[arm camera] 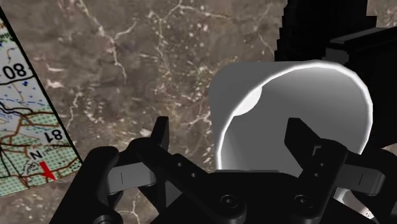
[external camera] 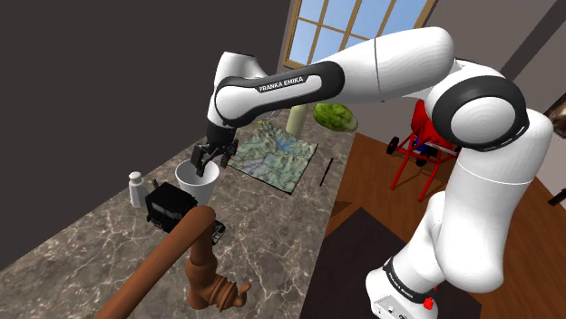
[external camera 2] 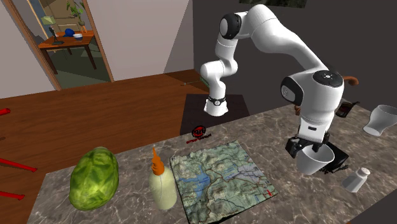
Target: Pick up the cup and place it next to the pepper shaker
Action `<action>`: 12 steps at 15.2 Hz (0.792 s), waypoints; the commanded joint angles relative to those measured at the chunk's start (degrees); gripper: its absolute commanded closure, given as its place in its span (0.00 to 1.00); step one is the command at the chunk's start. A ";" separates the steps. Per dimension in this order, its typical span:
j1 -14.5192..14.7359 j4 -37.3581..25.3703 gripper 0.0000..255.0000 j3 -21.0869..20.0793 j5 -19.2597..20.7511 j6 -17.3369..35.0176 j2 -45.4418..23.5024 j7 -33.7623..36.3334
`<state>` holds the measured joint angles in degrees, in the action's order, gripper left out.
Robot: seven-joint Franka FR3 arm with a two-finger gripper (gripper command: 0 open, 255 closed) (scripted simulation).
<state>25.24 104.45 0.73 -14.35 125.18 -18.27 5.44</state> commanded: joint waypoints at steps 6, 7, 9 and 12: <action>-0.59 -2.86 0.00 0.55 0.76 -6.14 3.21 0.54; -0.59 -2.87 0.00 0.55 0.76 -6.14 3.21 0.54; -0.59 -2.87 0.00 0.55 0.76 -6.14 3.21 0.54; -0.59 -2.87 0.00 0.55 0.76 -6.14 3.21 0.54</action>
